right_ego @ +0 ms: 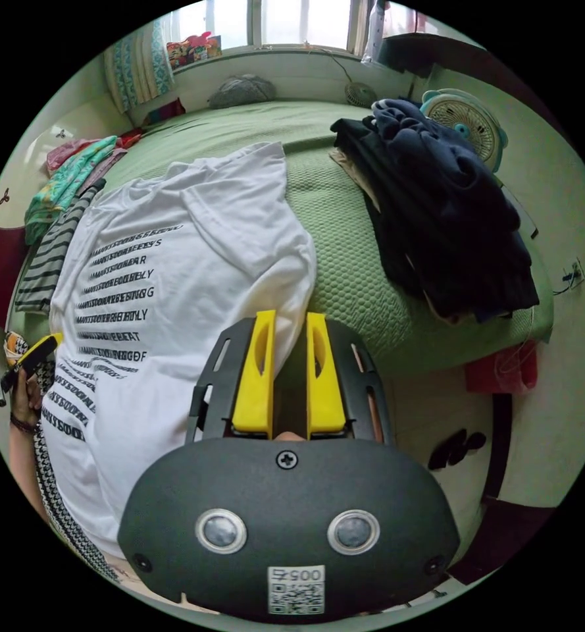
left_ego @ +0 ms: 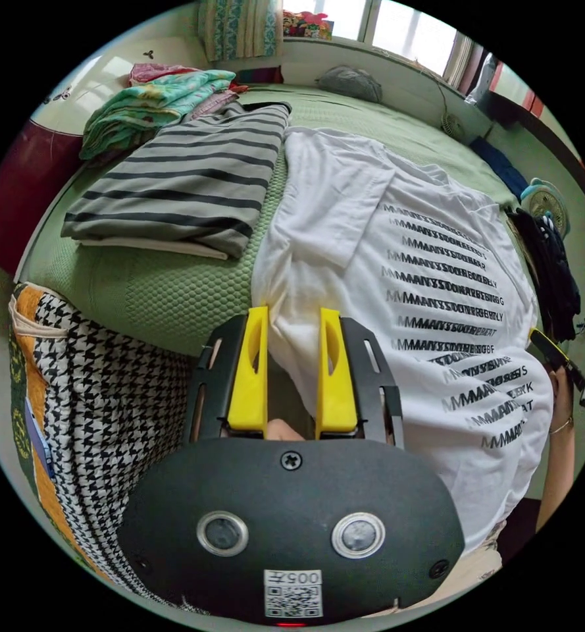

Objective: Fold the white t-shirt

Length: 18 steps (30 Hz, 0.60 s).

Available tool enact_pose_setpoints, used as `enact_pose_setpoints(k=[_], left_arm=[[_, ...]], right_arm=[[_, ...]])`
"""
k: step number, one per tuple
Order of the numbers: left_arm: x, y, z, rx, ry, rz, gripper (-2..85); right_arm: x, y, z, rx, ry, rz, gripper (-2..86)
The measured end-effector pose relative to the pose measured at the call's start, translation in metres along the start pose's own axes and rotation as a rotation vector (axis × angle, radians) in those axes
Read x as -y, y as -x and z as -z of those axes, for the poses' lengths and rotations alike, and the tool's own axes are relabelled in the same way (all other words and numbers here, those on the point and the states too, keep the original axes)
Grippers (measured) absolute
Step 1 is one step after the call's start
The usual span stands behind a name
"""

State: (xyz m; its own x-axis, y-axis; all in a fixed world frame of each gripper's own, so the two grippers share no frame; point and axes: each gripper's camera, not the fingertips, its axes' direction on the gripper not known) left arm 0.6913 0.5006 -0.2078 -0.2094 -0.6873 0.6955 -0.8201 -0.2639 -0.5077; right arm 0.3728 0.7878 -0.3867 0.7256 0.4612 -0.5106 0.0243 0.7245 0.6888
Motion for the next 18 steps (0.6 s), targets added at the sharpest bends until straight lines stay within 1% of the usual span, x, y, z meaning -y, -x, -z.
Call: enact_pose_setpoints(k=[4, 6, 8, 11, 15, 18], left_arm=[[0.002, 0.0, 0.005, 0.015, 0.019, -0.005, 11.1], [0.003, 0.0, 0.008, 0.024, 0.027, -0.004, 10.3], [0.003, -0.001, 0.012, 0.007, 0.029, -0.027, 6.5], [0.004, 0.0, 0.019, -0.022, 0.034, -0.017, 2.5], [0.006, 0.002, 0.034, -0.017, 0.015, -0.028, 1.2], [0.014, 0.002, 0.049, -0.005, -0.03, -0.048, 0.8]], right_arm=[[0.001, 0.005, 0.003, -0.002, 0.022, 0.009, 2.6], [-0.001, 0.009, 0.004, -0.013, 0.012, 0.029, -0.2], [-0.001, 0.009, 0.005, -0.001, 0.012, 0.033, -1.2], [-0.002, 0.006, 0.012, 0.042, 0.005, 0.031, -1.6], [0.001, -0.002, 0.03, 0.037, -0.05, 0.019, -1.6], [0.011, -0.006, 0.039, 0.028, -0.076, 0.045, -1.7]])
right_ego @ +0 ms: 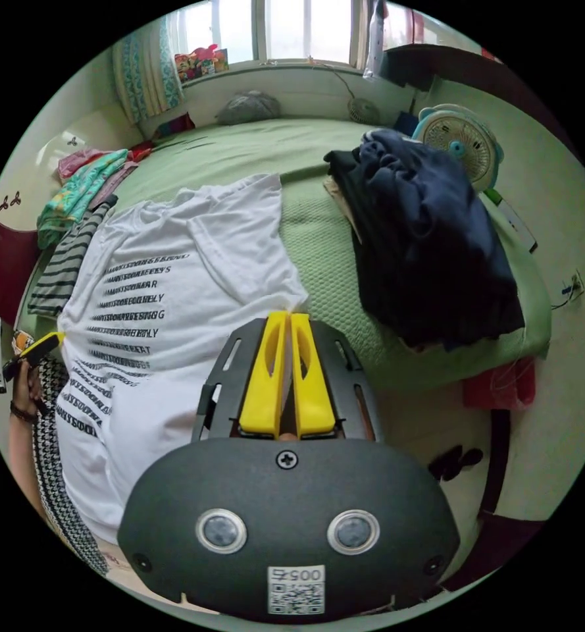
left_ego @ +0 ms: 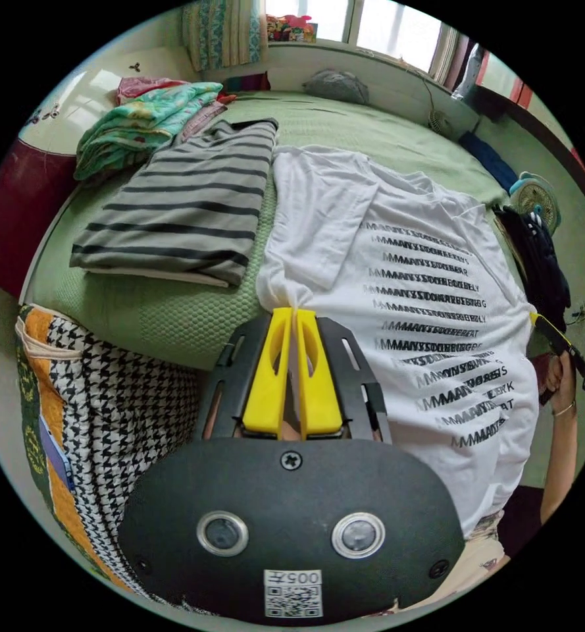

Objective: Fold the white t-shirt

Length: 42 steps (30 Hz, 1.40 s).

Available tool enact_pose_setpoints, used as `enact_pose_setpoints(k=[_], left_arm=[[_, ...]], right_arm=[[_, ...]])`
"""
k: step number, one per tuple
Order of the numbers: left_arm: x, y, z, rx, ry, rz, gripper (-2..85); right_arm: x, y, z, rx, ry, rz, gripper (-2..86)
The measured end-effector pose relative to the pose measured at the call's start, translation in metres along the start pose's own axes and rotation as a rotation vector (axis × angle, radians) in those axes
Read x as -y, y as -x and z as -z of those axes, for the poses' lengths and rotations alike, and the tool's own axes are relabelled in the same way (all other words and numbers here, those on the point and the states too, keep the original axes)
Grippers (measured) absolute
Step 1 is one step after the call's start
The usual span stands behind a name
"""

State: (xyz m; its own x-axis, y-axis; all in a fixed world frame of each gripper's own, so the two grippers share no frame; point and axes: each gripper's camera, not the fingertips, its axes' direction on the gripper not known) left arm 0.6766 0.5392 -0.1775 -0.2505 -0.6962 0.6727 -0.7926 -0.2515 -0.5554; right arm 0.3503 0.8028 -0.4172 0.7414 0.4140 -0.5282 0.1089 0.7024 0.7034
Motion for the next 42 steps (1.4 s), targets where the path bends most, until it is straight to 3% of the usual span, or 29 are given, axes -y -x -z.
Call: enact_pose_setpoints(k=[16, 22, 24, 29, 38, 42], left_arm=[[0.138, -0.009, 0.053, 0.126, -0.189, -0.03, 0.9], [0.174, -0.018, 0.035, 0.201, -0.131, -0.039, 2.9], [0.173, -0.016, 0.024, 0.212, -0.092, -0.037, 4.0], [0.149, 0.014, 0.009, 0.131, -0.023, 0.02, 10.0], [0.082, 0.038, 0.05, 0.038, -0.13, 0.05, 8.9], [0.059, 0.041, 0.042, 0.008, -0.091, 0.06, 8.7]], right_arm=[[0.153, 0.048, 0.015, -0.208, -0.193, 0.113, -1.7], [0.202, 0.067, -0.009, -0.251, -0.1, 0.096, -1.2], [0.2, 0.066, -0.031, -0.258, -0.001, 0.101, 0.7], [0.166, 0.046, -0.043, -0.211, 0.007, 0.069, 5.4], [0.079, 0.02, -0.017, -0.084, 0.005, 0.124, 3.9], [0.039, 0.012, -0.016, -0.027, 0.057, 0.116, 3.9]])
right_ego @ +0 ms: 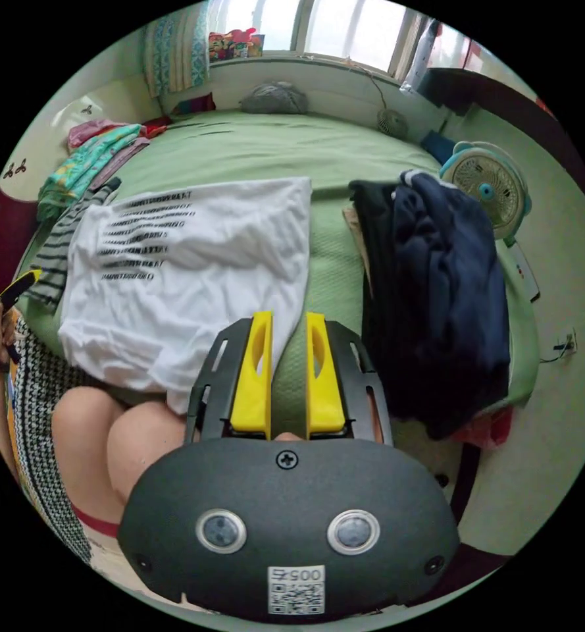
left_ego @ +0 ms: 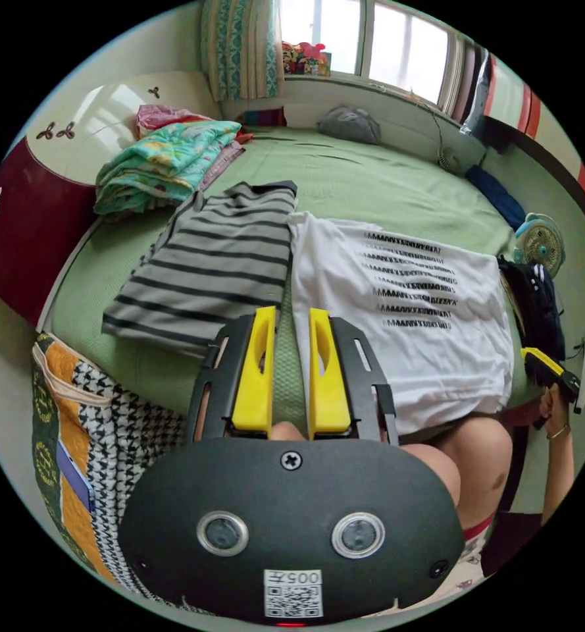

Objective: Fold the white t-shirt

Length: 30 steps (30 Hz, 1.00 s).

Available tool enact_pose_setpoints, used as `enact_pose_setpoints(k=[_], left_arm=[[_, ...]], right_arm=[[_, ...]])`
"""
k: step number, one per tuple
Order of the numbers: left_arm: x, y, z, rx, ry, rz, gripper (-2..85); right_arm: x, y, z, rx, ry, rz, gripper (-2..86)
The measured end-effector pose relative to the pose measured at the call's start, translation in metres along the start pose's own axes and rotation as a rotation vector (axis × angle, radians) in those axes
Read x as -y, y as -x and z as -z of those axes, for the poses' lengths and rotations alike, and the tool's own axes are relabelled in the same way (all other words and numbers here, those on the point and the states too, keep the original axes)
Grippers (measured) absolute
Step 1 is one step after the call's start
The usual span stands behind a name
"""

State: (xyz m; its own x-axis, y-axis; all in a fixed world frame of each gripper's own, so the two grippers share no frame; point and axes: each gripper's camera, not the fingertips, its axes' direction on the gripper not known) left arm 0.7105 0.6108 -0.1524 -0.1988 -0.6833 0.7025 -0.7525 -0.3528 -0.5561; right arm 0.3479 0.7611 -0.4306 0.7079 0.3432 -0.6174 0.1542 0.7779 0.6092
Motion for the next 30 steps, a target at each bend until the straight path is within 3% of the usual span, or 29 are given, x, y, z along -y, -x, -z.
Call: enact_pose_setpoints(k=[8, 13, 23, 26, 30], left_arm=[[-0.043, 0.006, -0.024, -0.042, 0.126, 0.027, 8.6], [-0.045, 0.009, -0.022, -0.076, 0.113, 0.044, 8.7], [-0.042, 0.012, -0.027, -0.043, 0.116, 0.026, 8.6], [-0.043, 0.014, -0.032, -0.035, 0.122, 0.029, 8.5], [-0.045, 0.013, -0.04, -0.042, 0.138, 0.032, 8.4]], right_arm=[[-0.048, -0.016, -0.015, 0.105, 0.071, -0.104, 5.2], [-0.051, -0.016, -0.021, 0.12, 0.067, -0.13, 5.2], [-0.05, -0.001, -0.026, 0.003, 0.047, -0.028, -1.3], [-0.05, -0.019, -0.02, -0.098, 0.004, -0.08, -1.5], [-0.051, -0.043, -0.02, -0.061, 0.012, -0.146, -1.6]])
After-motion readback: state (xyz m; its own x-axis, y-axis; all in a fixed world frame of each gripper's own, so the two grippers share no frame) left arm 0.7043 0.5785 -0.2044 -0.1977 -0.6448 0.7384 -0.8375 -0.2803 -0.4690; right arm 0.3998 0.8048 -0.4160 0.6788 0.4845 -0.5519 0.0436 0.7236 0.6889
